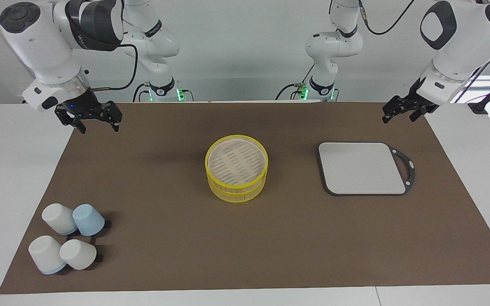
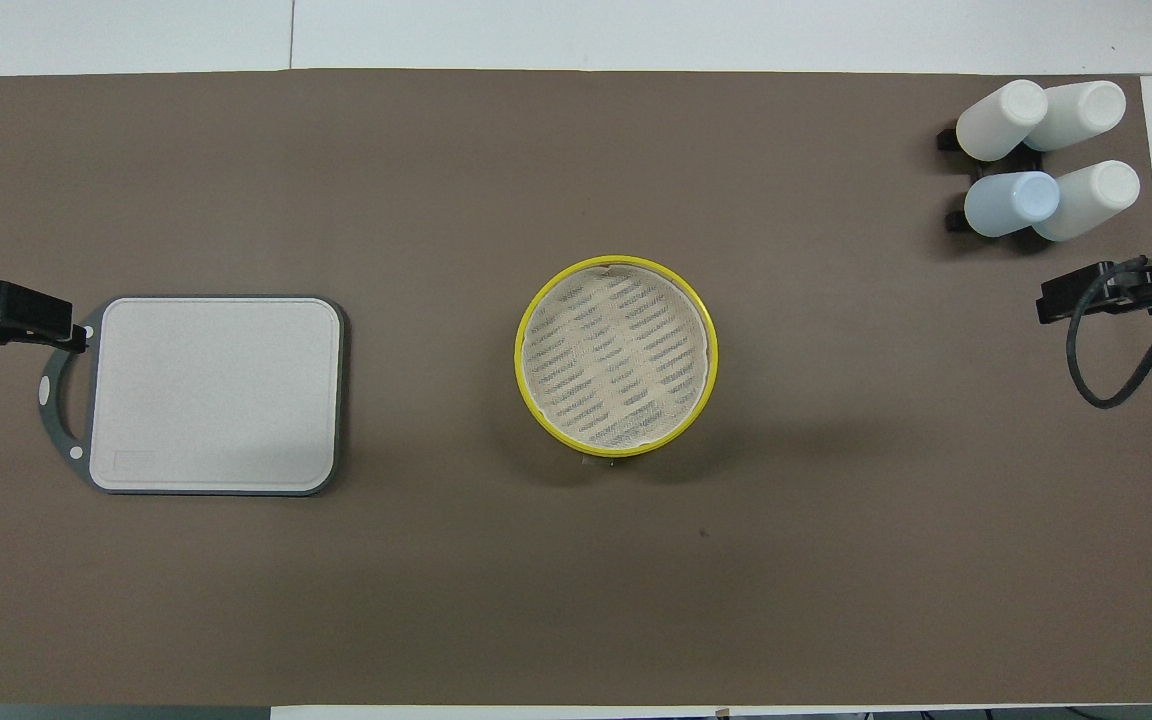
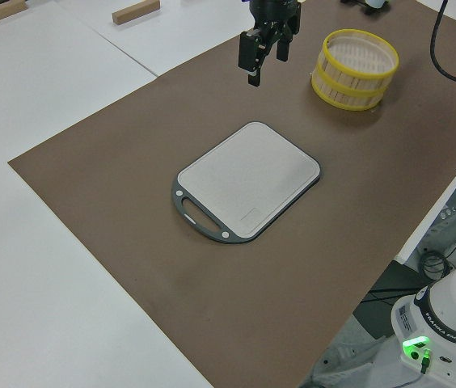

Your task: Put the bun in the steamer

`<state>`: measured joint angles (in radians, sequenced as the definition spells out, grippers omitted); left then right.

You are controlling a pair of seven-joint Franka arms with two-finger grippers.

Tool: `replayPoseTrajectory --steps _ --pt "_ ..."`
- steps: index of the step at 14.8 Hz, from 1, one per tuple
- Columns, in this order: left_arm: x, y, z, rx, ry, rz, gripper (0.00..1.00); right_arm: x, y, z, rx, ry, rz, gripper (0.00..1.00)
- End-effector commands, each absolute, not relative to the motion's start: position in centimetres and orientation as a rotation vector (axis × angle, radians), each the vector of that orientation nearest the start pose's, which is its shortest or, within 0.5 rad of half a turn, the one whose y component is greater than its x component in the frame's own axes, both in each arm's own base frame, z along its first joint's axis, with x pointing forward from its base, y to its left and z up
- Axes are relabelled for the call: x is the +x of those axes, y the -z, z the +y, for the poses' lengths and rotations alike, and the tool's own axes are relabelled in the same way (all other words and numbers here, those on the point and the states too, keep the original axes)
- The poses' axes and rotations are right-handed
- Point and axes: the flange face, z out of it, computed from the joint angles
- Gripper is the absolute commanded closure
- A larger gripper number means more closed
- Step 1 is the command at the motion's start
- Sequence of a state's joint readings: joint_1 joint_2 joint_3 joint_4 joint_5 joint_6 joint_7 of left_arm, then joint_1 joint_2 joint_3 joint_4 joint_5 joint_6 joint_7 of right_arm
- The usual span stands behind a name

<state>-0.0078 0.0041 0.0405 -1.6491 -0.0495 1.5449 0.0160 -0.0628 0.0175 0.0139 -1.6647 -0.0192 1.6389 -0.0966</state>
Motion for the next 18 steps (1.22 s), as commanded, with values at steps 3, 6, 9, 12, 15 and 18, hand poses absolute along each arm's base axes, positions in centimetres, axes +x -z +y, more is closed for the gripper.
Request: replayPoseTrajectory --steps 3,6,9,12,15,18 --pt "54.4 -58.2 1.5 -3.170 -0.150 -0.019 0.00 55.8 -58.5 -4.2 -3.143 -0.107 -0.071 0.00" --pt "54.4 -58.2 1.5 -3.170 -0.150 -0.021 0.00 56.0 -59.2 -4.2 -3.135 -0.159 -0.072 0.00" --pt "54.4 -58.3 1.5 -3.170 -0.147 -0.021 0.00 56.1 -59.1 -4.4 -3.136 -0.147 -0.063 0.00" --pt "54.4 -58.2 1.5 -3.170 -0.150 -0.019 0.00 56.1 -59.1 -4.4 -3.138 -0.145 -0.032 0.00" --pt "54.4 -58.2 1.5 -3.170 -0.150 -0.021 0.00 56.3 -59.1 -4.4 -3.142 -0.131 -0.008 0.00" --pt "54.4 -58.2 1.5 -3.170 -0.150 -0.021 0.00 56.3 -59.1 -4.6 -3.150 -0.125 -0.010 0.00"
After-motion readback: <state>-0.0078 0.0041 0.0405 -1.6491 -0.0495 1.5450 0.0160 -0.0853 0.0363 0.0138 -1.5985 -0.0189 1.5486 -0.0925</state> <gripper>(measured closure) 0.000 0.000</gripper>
